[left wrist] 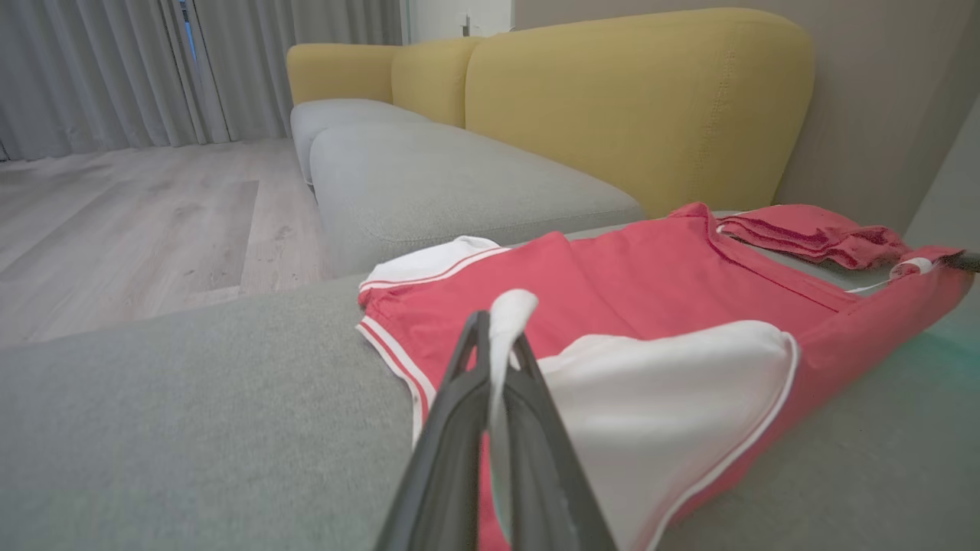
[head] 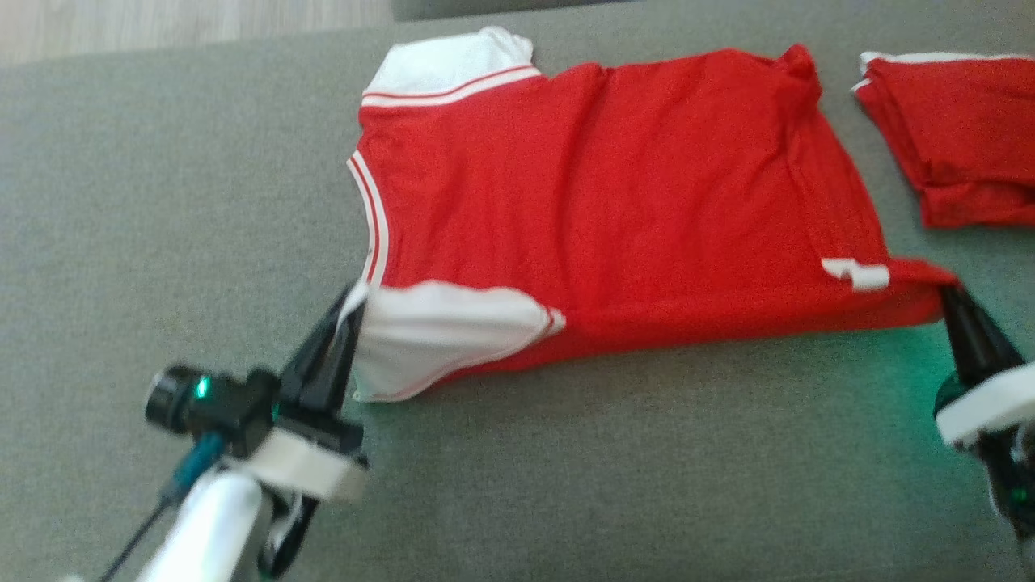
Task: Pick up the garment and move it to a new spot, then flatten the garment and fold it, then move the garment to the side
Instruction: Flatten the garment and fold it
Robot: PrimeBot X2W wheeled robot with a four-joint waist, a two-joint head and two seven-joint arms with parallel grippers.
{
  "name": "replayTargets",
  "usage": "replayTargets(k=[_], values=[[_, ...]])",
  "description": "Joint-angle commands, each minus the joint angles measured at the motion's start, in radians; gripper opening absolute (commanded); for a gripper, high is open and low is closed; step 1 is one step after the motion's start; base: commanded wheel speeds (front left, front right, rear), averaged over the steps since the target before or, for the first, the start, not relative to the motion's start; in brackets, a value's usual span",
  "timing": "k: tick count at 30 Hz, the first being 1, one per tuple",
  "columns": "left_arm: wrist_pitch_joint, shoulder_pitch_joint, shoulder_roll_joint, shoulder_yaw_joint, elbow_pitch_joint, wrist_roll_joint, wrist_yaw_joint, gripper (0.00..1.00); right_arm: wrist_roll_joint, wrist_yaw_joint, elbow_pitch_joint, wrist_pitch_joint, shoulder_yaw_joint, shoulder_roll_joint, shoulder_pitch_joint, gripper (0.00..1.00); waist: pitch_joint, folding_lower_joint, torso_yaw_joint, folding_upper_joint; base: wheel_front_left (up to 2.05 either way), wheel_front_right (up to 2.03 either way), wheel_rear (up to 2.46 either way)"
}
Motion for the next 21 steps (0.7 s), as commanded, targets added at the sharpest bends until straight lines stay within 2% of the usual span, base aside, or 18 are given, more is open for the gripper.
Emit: replayTargets(k=[1,8,14,15,16,17,18,19,21], values=[[-0.012,-0.073,0.012,0.033,-0.004,0.008,-0.005,0.00,-0.014,-0.001,-0.017,0.004,-0.003,-0.020,-0.047,0.00,0.031,-0.0002,0.010,0.0000,0.00,0.00,0.00],[-0.042,-0.279,-0.003,0.007,0.133,0.043,-0.026,0.00,-0.062,-0.001,0.041,0.009,0.015,-0.003,-0.172,0.00,0.091,-0.0002,0.021,0.0000,0.00,0.00,0.00],[-0.055,-0.383,-0.015,-0.012,0.213,0.059,-0.035,0.00,-0.069,-0.001,0.094,-0.014,0.036,0.003,-0.266,0.00,0.137,-0.0002,0.023,0.0000,0.00,0.00,0.00],[-0.057,-0.393,-0.017,-0.012,0.221,0.062,-0.036,0.30,-0.068,-0.001,0.102,-0.022,0.041,0.004,-0.280,0.00,0.143,-0.0002,0.023,0.0000,0.00,0.00,0.00],[-0.057,-0.402,-0.019,-0.011,0.228,0.063,-0.036,0.46,-0.068,-0.001,0.110,-0.034,0.046,0.005,-0.294,0.15,0.148,-0.0002,0.024,0.0000,0.00,0.00,0.00],[-0.058,-0.407,-0.023,-0.010,0.235,0.064,-0.037,0.95,-0.068,-0.001,0.120,-0.043,0.052,0.008,-0.307,0.56,0.151,-0.0002,0.024,0.0000,0.00,0.00,0.00],[-0.058,-0.407,-0.023,-0.010,0.235,0.064,-0.037,0.95,-0.068,-0.001,0.120,-0.043,0.052,0.008,-0.307,0.56,0.151,-0.0002,0.024,0.0000,0.00,0.00,0.00],[-0.058,-0.411,-0.028,-0.004,0.240,0.063,-0.036,1.00,-0.067,-0.001,0.130,-0.051,0.059,0.012,-0.317,1.00,0.154,-0.0002,0.024,0.0000,0.00,0.00,0.00],[-0.059,-0.409,-0.037,0.007,0.240,0.066,-0.031,1.00,-0.059,-0.001,0.134,-0.075,0.084,0.017,-0.334,1.00,0.156,-0.0002,0.025,0.0000,0.00,0.00,0.00]])
